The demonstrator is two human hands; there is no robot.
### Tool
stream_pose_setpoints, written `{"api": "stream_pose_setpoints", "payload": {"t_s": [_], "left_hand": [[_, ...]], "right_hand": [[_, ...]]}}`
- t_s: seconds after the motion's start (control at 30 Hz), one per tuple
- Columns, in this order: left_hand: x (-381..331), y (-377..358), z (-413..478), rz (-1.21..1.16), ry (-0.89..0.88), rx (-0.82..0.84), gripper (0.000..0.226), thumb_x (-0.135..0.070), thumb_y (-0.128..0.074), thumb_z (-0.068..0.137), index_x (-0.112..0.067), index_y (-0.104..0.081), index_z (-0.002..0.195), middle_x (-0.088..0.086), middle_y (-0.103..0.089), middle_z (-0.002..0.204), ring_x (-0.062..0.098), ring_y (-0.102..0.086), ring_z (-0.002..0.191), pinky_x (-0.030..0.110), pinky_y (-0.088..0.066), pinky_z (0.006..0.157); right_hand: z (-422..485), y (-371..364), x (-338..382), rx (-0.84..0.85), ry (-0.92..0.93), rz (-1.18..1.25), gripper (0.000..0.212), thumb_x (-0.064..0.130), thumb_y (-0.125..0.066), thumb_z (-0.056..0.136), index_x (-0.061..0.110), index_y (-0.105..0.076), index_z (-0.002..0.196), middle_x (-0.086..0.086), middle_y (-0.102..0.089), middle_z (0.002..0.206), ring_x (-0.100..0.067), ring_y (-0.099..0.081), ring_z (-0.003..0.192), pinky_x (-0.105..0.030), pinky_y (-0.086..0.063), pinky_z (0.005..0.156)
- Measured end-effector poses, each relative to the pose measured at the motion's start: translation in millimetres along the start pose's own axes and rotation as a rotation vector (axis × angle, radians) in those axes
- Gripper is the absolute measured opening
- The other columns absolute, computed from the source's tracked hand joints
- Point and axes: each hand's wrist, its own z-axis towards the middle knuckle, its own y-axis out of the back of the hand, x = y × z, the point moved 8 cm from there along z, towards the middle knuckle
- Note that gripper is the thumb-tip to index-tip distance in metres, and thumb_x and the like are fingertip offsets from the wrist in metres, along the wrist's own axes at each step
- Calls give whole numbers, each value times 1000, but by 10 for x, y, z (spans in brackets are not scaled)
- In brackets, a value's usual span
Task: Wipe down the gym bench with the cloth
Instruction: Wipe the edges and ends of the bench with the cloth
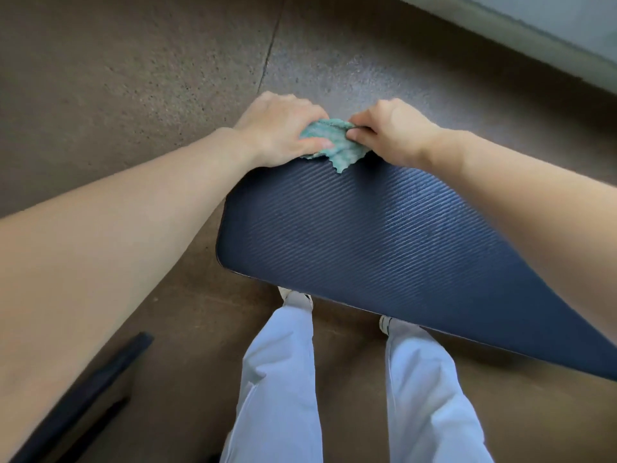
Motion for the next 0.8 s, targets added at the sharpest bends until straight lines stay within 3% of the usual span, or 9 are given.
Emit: {"api": "stream_pose_setpoints", "payload": {"t_s": [0.1,0.2,0.27,0.4,0.53,0.57,0.63,0.7,0.8], "left_hand": [[-373,-95,201,65,7,125,51,-64,-45,99,-28,-56,134,-1,-66,127,28,-59,119,42,-35,97],[-707,-205,349,86,-11,198,54,-67,-43,98,-28,-53,134,0,-66,131,29,-60,121,40,-35,89],[-974,-281,432,94,-39,219,55,-65,-44,99,-27,-51,138,1,-64,135,29,-59,125,41,-37,91],[-1484,-465,518,136,-97,205,60,-57,-44,103,-20,-43,150,8,-57,145,32,-53,131,46,-39,104],[-1977,-614,613,76,-192,177,50,-42,-45,105,-13,-45,145,10,-57,145,34,-52,131,46,-39,105],[-2048,-629,632,51,-212,177,46,-40,-45,105,-13,-46,142,10,-57,145,34,-54,130,46,-41,104],[-2052,-615,670,8,-211,182,44,-37,-43,104,-15,-46,142,11,-58,144,35,-55,129,48,-44,103],[-1928,-568,700,-15,-152,189,44,-36,-46,104,-20,-47,145,13,-60,139,35,-56,128,49,-46,102],[-1733,-521,735,39,-61,208,48,-48,-56,99,-26,-52,141,15,-63,123,37,-57,121,44,-44,95]], "right_hand": [[-295,-25,-390,-29,-54,5,34,32,-47,106,5,-66,97,-8,-55,82,-35,-54,89,-37,-35,74],[-615,-35,-693,-73,-73,-34,34,36,-47,106,12,-69,99,-7,-61,87,-36,-53,108,-42,-37,87],[-834,-38,-874,-108,-94,-59,32,36,-49,105,14,-71,104,-11,-69,96,-36,-53,112,-44,-37,93],[-1231,41,-1239,-211,-239,-59,26,38,-59,98,17,-75,98,-12,-73,94,-37,-57,104,-43,-39,89],[-1637,179,-1714,-222,-536,-10,11,33,-72,82,24,-67,79,-7,-71,88,-35,-63,95,-39,-36,85],[-1698,174,-1803,-186,-592,-1,10,30,-74,79,23,-68,83,-7,-72,92,-34,-63,97,-40,-37,87],[-1703,137,-1866,-119,-607,44,31,27,-78,78,22,-68,107,-9,-69,112,-35,-61,110,-44,-42,95],[-1567,94,-1739,-88,-478,194,57,31,-79,80,22,-59,133,-8,-61,135,-33,-55,127,-44,-45,105],[-1290,-52,-1444,-68,-257,427,59,37,-70,90,20,-53,143,-6,-57,145,-27,-51,135,-35,-41,109]]}}
